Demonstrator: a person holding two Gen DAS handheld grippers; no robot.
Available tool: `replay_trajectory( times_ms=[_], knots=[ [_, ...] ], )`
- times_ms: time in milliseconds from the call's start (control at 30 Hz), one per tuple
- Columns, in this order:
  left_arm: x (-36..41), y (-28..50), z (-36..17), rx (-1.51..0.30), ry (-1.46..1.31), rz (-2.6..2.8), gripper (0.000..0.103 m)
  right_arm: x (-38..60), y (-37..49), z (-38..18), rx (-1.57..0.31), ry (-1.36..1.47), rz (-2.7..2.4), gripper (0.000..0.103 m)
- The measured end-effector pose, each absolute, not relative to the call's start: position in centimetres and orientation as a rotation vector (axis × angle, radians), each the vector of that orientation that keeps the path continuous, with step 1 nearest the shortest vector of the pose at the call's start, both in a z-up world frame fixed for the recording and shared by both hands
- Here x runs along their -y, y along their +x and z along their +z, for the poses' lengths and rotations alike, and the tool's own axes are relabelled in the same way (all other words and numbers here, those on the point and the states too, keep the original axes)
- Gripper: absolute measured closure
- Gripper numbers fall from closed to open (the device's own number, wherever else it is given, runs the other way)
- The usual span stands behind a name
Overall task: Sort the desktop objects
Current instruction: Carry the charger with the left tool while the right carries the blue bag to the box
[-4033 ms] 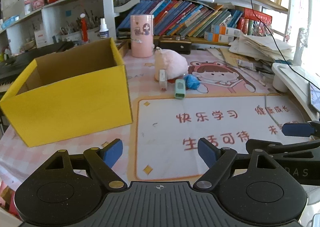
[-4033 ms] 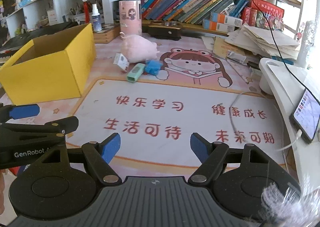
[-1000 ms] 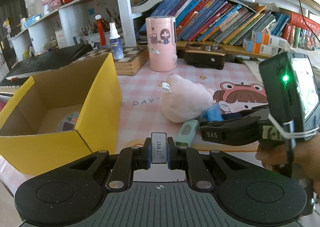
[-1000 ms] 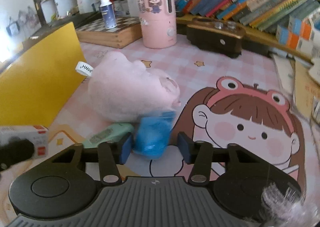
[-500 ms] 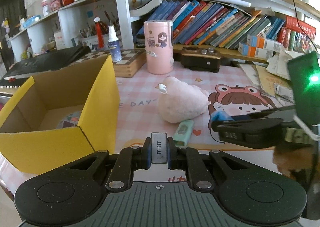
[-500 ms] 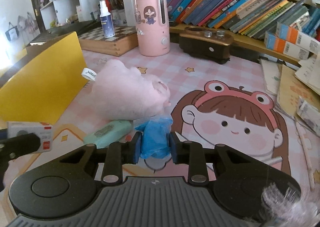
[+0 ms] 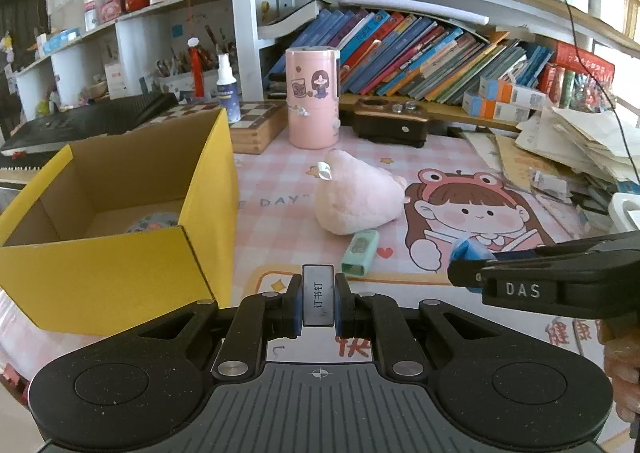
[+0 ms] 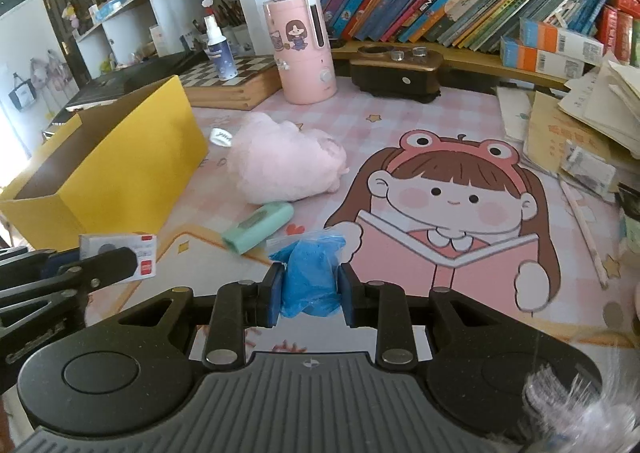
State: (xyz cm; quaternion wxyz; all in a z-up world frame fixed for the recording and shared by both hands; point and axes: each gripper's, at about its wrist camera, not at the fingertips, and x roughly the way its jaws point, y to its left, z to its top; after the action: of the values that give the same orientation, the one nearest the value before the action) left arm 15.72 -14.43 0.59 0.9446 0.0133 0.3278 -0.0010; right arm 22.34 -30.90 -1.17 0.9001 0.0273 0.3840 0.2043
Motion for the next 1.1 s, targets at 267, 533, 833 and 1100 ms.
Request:
replay_trajectory(
  times_ms=[267, 533, 833, 1100],
  knots=[
    [12.7, 13.8, 0.9, -0.65, 0.021, -0.046, 0.09, 29.7, 18.4, -0.1, -0.782, 0.062, 0.403, 0.076],
    [10.0, 11.3, 1.2, -0.646, 0.01, -0.083, 0.09, 27.2, 15.1, 0.4, -0.769, 0.053, 0.374, 0.076],
    [6.9, 7.7, 1.4, -0.652, 0.015, -0.125, 0.09, 24.3, 10.8, 0.6, -0.78, 0.06, 0.341, 0.076],
    [4.7, 4.8, 0.9, -0.666, 0.019, -0.153, 0.09, 22.0, 6.8, 0.4, -0.795, 0.05, 0.333, 0.076]
  ],
)
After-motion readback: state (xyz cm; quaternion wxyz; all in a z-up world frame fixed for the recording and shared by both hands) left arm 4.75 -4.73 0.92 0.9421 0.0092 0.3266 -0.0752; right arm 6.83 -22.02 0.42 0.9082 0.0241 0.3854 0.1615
